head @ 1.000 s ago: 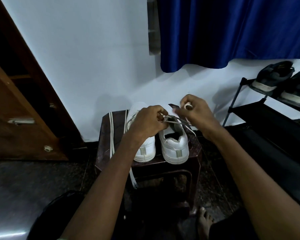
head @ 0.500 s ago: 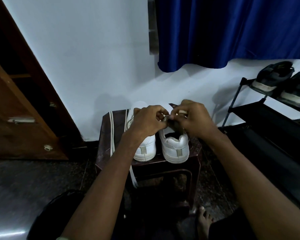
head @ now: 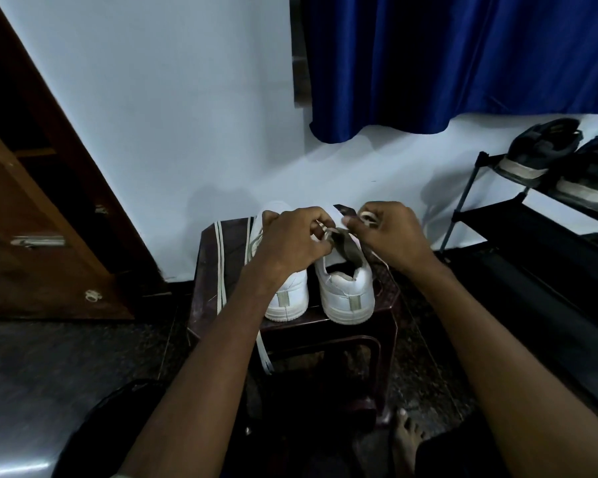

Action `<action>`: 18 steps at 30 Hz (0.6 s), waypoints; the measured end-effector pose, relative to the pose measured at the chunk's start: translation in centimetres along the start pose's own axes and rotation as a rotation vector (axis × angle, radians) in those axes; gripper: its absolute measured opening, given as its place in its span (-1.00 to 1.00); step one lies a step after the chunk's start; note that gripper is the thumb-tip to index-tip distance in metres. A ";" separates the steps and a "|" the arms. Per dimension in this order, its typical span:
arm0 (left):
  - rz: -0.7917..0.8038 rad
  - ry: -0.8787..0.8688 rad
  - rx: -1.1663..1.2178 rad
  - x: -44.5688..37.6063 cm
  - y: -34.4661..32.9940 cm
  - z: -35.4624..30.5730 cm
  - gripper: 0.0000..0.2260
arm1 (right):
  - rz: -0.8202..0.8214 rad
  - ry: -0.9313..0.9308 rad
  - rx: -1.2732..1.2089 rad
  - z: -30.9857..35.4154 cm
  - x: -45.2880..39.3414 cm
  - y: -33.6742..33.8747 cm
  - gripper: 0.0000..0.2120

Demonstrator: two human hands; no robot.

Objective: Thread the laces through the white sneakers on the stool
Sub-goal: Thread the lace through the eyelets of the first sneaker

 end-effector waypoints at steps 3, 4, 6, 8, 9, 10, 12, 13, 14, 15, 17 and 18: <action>-0.057 -0.029 -0.041 0.2 -0.2 -0.3 -0.83 | -0.146 -0.051 0.096 -1.1 0.2 1.5 -0.55; -0.069 -0.034 -0.062 0.2 -0.2 -0.4 -0.84 | -0.096 -0.054 0.077 -1.3 0.2 1.3 -0.56; -0.076 -0.027 -0.080 0.1 -0.4 -0.5 -0.86 | 0.075 -0.059 -0.107 -1.2 0.3 0.0 -0.49; -0.080 -0.018 -0.095 0.0 -0.4 -0.5 -0.89 | 0.180 0.042 -0.161 -0.1 0.5 -1.1 -0.53; -0.082 -0.020 -0.109 0.1 -0.4 -0.6 -0.91 | 0.196 0.097 -0.117 0.2 0.6 -1.7 -0.59; -0.090 -0.030 -0.133 0.1 -0.5 -0.8 -0.93 | 0.200 0.124 -0.087 0.1 0.7 -2.3 -0.67; -0.112 -0.046 -0.187 0.2 -0.8 -1.0 -0.96 | 0.193 0.081 -0.096 -0.5 0.7 -2.9 -0.81; -0.114 -0.039 -0.214 0.1 -0.9 -1.0 -0.95 | 0.184 0.037 -0.103 -1.0 0.7 -3.0 -0.84; -0.107 -0.021 -0.238 -0.1 -1.1 -1.0 -0.92 | 0.176 -0.005 -0.109 -1.3 0.6 -2.9 -0.86; -0.085 0.003 -0.244 -0.4 -1.4 -0.7 -0.88 | 0.170 -0.037 -0.112 -1.6 0.6 -2.9 -0.88; 0.022 0.086 -0.076 -1.1 -1.5 0.2 -0.79 | 0.140 -0.088 -0.131 -1.7 0.7 -3.1 -0.91; 0.069 0.141 0.098 -1.3 -1.4 0.7 -0.73 | 0.110 -0.107 -0.134 -1.7 0.9 -3.2 -0.92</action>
Point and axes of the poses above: each hand's wrist, its own x-axis away from the middle knuckle, its own y-axis out of the back of the hand, z = x × y, the point moved 6 cm from there along -x, towards the middle knuckle, and after that the axes turned 8 degrees about y, right-handed, at the moved point
